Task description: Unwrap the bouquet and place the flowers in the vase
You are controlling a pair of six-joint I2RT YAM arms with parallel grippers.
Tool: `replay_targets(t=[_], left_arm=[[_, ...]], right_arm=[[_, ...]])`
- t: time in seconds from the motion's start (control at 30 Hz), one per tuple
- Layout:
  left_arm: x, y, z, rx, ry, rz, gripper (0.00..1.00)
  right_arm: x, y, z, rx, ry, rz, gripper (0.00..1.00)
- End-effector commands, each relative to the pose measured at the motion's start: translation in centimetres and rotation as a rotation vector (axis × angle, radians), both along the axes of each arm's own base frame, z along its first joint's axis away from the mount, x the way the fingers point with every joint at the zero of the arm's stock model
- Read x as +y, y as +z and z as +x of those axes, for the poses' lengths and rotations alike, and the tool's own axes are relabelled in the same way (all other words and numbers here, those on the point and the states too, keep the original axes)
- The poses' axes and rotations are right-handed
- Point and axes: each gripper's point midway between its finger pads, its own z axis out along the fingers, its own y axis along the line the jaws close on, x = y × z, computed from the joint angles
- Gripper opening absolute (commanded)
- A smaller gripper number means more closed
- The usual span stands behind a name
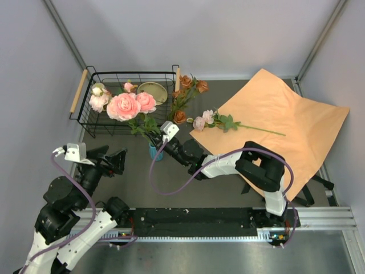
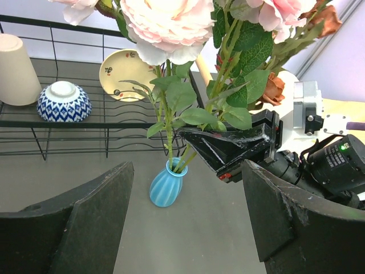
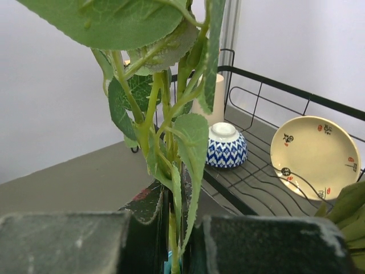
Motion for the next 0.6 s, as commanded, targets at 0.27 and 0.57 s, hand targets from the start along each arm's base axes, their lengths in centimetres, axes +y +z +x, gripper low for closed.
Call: replay_targets(t=[0.27,0.57], left_arm=[[-0.1,0.3,0.2,-0.017,0.001,-0.011,0.82],[-0.2,0.1,0.3,-0.014,0.000,-0.011,0.82]], right_arm=[[-0.6,-1.2,1.0,0.039,-0.030,0.027,0.11],[-0.4,-1.6,1.2,0.050,-0.036,0.007,0.21]])
